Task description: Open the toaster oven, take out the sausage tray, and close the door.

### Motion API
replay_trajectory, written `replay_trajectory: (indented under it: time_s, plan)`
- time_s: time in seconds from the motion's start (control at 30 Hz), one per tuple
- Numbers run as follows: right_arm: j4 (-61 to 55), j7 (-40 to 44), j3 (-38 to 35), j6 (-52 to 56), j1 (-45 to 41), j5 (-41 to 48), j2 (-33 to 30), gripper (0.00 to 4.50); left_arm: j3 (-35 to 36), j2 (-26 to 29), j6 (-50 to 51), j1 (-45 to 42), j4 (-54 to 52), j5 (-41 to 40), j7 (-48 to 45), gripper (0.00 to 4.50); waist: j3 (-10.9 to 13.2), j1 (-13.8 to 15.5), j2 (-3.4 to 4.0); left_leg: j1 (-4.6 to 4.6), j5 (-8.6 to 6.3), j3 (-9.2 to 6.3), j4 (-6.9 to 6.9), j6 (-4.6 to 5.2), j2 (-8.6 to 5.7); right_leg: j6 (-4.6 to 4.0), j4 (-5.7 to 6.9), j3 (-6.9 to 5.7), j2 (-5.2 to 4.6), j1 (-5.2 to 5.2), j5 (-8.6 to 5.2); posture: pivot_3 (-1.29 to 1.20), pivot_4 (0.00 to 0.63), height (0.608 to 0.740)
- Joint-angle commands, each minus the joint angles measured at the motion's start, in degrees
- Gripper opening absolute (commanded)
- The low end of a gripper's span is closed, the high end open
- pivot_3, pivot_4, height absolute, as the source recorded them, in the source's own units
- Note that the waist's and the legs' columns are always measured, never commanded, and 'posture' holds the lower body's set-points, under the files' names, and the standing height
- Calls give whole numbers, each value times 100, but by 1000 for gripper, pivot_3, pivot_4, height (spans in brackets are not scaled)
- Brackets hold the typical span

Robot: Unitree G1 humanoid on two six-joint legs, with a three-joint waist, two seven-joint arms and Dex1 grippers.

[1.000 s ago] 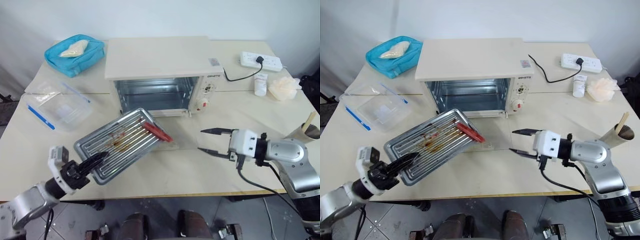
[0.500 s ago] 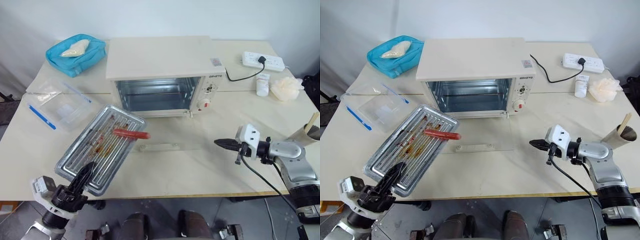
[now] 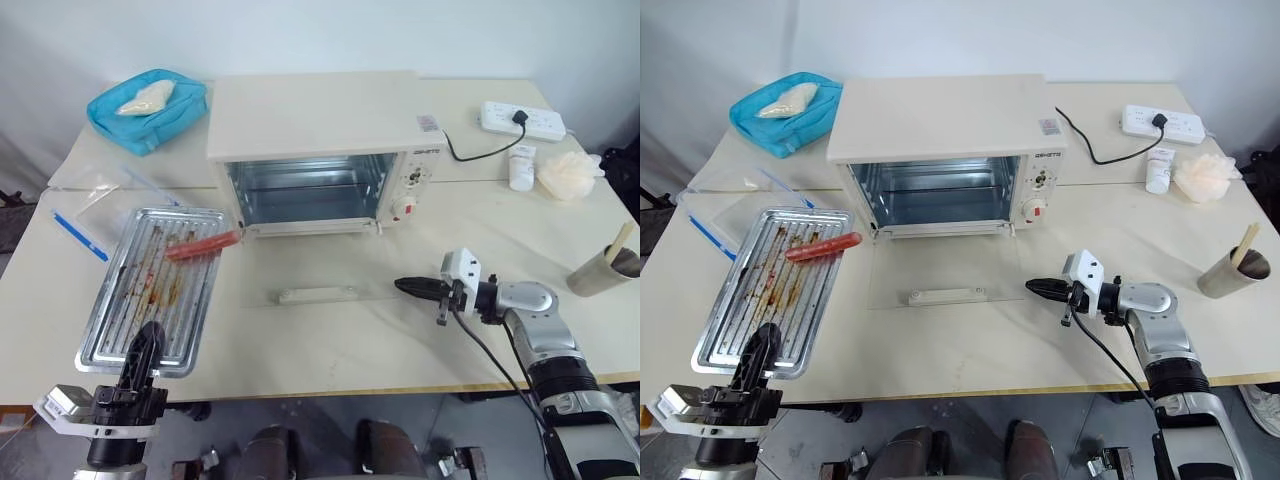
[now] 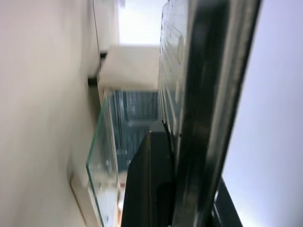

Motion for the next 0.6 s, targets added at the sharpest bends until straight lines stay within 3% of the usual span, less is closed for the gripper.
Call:
replay_trajectory:
  time_s: [0.03,0.43,0.6]
  plan:
    - [-303,138,-234,250,-64,423,84,39,-49,-256,-298,-64,-415,-155,134,0,0,0,0,0,-4,0,1,7,-5,0,-2,1,-2,1,0,0,150,740]
    - [-1566,-27,-690,1665,-120,1476,178,39,-56,-692,-1175,-336,-817,-155,436,0,10,-4,18,-19,-20,1,-2,25,-14,17,-13,-3,5,0,9,0,150,740]
    - [-1625,-715,-1082,2414,-1050,2163,596,39,-272,-683,-1258,107,-1028,-155,298,0,16,-49,27,-19,-22,8,1,28,-15,17,-14,2,3,-1,9,0,150,740]
